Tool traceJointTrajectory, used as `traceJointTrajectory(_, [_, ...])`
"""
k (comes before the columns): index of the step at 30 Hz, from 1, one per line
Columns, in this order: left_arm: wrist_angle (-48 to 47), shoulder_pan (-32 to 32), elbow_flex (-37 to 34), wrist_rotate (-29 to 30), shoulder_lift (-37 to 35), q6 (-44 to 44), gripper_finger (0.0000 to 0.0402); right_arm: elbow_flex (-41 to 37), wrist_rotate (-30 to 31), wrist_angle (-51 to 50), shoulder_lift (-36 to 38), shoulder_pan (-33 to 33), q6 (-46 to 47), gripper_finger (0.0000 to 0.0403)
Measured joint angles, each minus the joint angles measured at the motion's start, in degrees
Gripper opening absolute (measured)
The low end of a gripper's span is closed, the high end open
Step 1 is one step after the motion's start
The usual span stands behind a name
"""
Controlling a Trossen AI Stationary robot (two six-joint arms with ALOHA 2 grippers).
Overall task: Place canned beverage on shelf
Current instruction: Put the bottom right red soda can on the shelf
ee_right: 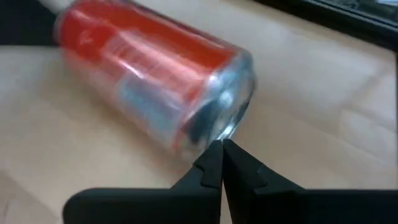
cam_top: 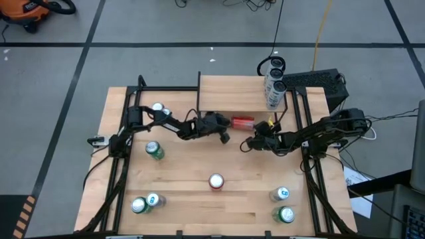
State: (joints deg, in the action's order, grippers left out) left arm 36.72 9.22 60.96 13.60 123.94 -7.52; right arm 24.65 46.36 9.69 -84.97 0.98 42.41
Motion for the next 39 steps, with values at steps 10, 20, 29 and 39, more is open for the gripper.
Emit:
traceJointTrajectory(10, [-18.0,-9.6,-0.1,0.8,-5.6,0.6,0.0000,3.9,-11.2,-11.5,3.3,11.0,2.8,0.0000])
traceJointTrajectory(20, [-22.8,-16.1,0.1,3.1,-10.3,3.9,0.0000,14.3,-17.4,-36.4,12.2,22.9,2.6,0.0073])
traceJointTrajectory(29, [-23.6,-16.9,0.1,4.0,-10.3,3.9,0.0000,27.4,-24.7,-38.2,16.1,22.0,-12.7,0.0236])
traceJointTrajectory(39, [-23.8,-17.9,0.1,4.3,-10.3,3.6,0.0000,34.0,-40.5,-42.5,0.4,9.5,-12.2,0.0321])
